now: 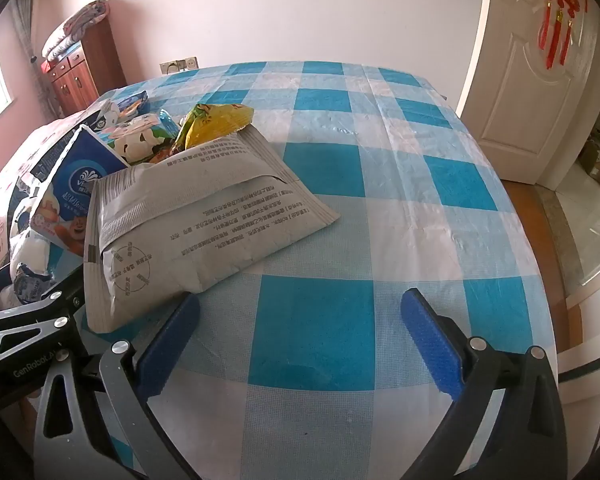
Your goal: Collect trash
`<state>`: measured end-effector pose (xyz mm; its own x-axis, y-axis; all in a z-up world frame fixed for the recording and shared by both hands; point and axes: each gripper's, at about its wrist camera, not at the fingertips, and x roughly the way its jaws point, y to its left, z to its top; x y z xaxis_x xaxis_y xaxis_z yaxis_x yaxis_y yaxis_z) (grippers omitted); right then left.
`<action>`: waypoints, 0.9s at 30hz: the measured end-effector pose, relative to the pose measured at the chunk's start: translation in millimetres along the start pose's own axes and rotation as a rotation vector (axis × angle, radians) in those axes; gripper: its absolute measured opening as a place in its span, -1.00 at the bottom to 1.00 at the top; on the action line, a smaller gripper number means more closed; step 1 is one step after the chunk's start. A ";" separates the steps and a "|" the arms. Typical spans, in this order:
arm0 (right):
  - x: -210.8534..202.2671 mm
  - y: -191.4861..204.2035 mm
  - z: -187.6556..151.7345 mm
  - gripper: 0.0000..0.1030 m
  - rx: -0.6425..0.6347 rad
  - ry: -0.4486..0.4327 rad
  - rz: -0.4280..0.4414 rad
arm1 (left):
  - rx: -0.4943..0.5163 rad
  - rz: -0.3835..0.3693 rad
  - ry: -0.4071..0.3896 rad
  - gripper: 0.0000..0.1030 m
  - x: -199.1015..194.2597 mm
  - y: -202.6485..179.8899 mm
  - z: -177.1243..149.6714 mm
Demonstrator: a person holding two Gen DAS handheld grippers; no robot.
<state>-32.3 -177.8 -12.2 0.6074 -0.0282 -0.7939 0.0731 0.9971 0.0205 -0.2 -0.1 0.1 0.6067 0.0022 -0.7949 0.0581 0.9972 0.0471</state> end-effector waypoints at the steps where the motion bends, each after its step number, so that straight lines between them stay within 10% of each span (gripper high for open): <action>1: -0.2 0.2 0.1 0.93 -0.001 0.004 -0.002 | -0.002 -0.003 0.003 0.92 0.2 0.3 0.0; 18: -18.8 -8.6 -17.7 0.92 0.018 -0.010 -0.001 | 0.039 0.019 -0.074 0.92 -46.0 4.8 -26.5; 27: -80.3 -18.6 -24.3 0.92 0.026 -0.156 0.015 | 0.049 0.049 -0.169 0.92 -98.9 15.9 -24.7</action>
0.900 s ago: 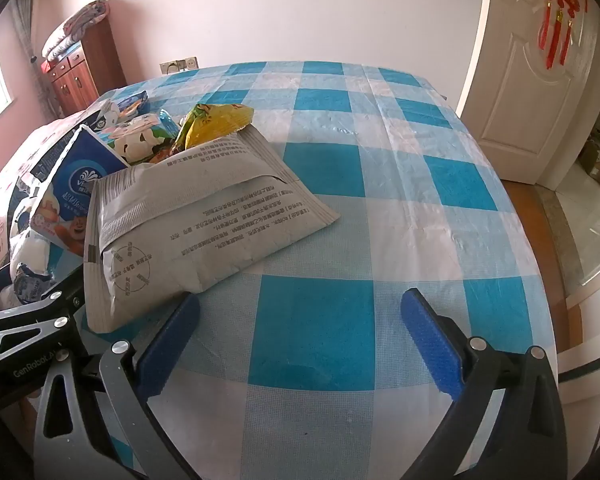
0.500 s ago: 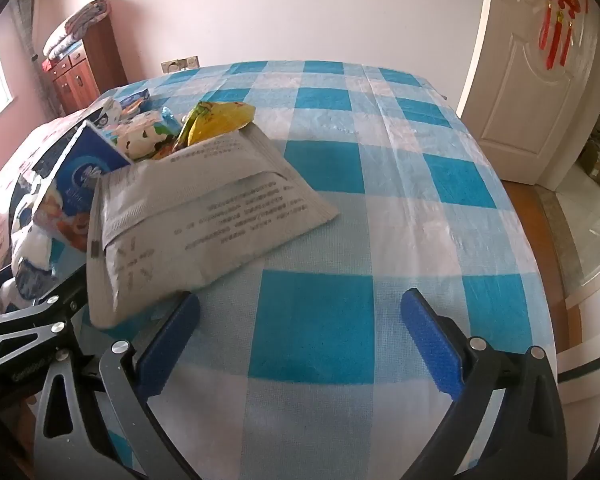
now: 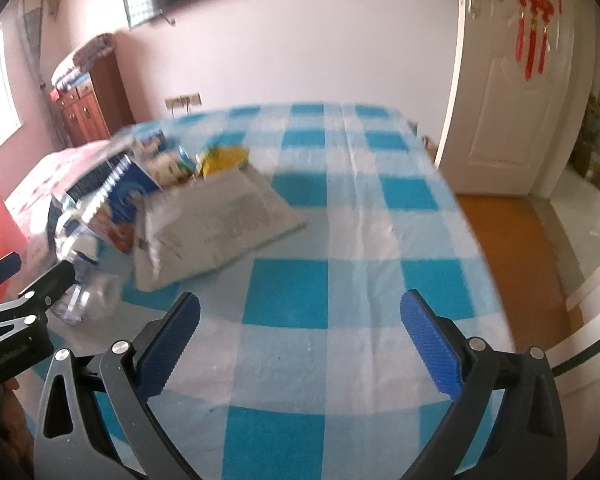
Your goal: Collect trash
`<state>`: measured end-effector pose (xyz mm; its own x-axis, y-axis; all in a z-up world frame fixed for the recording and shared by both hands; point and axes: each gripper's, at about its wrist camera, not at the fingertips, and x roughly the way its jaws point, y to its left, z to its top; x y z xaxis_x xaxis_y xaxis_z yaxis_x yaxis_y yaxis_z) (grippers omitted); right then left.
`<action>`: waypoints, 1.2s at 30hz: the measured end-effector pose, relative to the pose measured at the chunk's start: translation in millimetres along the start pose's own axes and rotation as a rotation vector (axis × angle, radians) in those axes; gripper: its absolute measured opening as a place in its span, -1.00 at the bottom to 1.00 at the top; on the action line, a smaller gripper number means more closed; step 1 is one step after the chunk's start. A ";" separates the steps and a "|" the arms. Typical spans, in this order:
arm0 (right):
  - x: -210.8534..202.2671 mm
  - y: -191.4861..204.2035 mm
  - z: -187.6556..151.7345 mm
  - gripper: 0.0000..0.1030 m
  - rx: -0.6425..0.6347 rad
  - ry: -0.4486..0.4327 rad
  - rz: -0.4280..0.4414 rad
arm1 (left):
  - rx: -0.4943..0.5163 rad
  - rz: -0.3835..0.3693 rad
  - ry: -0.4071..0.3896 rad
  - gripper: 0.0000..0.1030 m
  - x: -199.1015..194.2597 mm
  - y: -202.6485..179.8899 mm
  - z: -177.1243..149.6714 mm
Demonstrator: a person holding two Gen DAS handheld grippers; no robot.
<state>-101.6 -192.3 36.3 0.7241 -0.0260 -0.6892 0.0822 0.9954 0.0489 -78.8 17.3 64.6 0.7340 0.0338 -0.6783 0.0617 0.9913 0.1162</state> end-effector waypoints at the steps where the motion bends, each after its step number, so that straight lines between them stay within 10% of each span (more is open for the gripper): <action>1: -7.5 -0.8 1.0 0.92 -0.003 -0.018 0.002 | -0.001 0.006 -0.013 0.92 -5.8 1.8 1.8; 12: -88.1 13.2 21.9 0.92 -0.028 -0.212 0.027 | -0.051 0.030 -0.129 0.92 -62.6 29.6 12.4; 36: -151.8 31.5 21.4 0.92 -0.073 -0.309 0.031 | -0.091 0.032 -0.236 0.92 -114.5 46.9 8.0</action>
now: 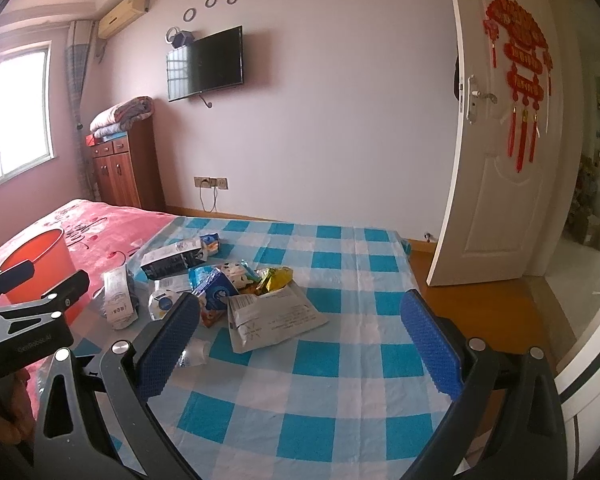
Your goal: Collect trash
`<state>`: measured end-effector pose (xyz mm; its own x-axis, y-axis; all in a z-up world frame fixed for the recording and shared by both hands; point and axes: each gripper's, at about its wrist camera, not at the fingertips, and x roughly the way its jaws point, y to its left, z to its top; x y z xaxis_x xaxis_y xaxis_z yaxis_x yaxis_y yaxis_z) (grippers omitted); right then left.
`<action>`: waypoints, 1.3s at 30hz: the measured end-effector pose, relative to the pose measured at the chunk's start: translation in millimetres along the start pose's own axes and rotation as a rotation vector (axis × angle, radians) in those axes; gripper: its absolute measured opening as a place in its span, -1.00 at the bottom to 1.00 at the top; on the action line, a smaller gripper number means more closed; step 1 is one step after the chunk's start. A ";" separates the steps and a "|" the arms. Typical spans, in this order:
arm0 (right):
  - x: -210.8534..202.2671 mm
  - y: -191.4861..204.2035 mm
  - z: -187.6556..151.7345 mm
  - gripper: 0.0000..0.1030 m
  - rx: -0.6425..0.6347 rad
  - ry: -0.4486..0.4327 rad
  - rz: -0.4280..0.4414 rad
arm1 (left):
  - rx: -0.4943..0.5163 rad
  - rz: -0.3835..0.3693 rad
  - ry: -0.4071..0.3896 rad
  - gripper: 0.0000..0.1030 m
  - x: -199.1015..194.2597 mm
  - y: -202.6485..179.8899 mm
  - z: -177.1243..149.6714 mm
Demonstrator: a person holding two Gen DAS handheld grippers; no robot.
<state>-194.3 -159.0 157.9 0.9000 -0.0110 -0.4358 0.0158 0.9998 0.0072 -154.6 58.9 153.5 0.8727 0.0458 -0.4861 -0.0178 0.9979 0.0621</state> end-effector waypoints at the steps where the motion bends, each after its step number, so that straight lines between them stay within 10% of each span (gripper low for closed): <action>1: -1.1 -0.3 0.1 0.92 0.000 -0.005 -0.001 | 0.001 0.001 -0.001 0.92 0.0 -0.2 0.1; 39: 15.5 -5.7 -20.8 0.92 0.040 0.022 0.059 | -0.007 -0.034 0.055 0.92 15.1 -3.0 -12.9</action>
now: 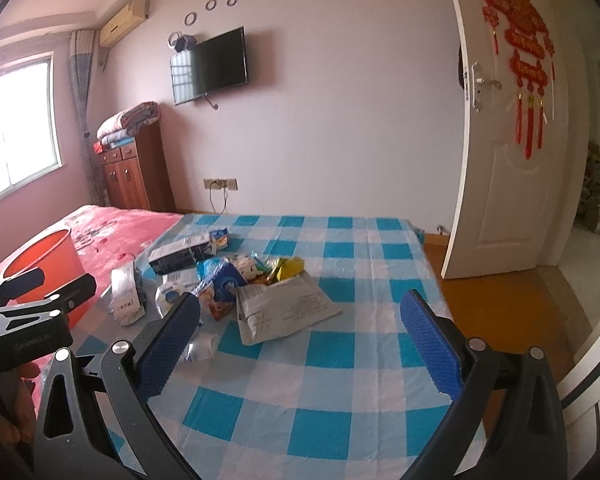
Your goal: Collect trash
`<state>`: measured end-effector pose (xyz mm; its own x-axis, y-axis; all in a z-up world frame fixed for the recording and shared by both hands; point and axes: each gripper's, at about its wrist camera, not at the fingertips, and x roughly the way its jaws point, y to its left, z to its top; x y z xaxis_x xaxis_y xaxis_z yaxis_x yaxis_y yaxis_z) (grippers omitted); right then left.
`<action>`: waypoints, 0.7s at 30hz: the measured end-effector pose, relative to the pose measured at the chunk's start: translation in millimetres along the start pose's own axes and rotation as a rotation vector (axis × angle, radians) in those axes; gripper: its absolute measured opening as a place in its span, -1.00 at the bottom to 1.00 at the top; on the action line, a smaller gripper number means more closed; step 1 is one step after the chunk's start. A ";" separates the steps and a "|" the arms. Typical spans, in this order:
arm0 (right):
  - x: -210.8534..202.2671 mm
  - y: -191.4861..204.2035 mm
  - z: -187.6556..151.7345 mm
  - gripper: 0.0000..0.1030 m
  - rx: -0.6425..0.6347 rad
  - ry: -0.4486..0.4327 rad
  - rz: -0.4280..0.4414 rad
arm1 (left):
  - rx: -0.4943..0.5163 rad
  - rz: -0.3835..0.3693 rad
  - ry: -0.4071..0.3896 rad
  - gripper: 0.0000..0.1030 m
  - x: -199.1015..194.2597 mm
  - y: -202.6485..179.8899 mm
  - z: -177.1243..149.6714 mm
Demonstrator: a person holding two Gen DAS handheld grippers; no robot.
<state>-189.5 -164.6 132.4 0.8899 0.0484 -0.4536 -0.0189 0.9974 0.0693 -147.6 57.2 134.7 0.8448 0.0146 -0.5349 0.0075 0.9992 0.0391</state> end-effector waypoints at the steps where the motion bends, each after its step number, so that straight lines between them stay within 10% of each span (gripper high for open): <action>1: 3.5 0.0 -1.7 0.92 0.001 0.011 0.004 | 0.003 0.001 0.005 0.92 2.2 -0.2 -1.4; 21: 72.3 1.0 -43.5 0.92 -0.001 0.207 0.053 | 0.001 0.042 0.125 0.92 54.6 13.2 -25.1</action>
<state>-144.9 -157.8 61.0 0.7751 0.1105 -0.6220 -0.0639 0.9932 0.0968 -114.9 72.1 84.8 0.7713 0.0613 -0.6335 -0.0260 0.9976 0.0649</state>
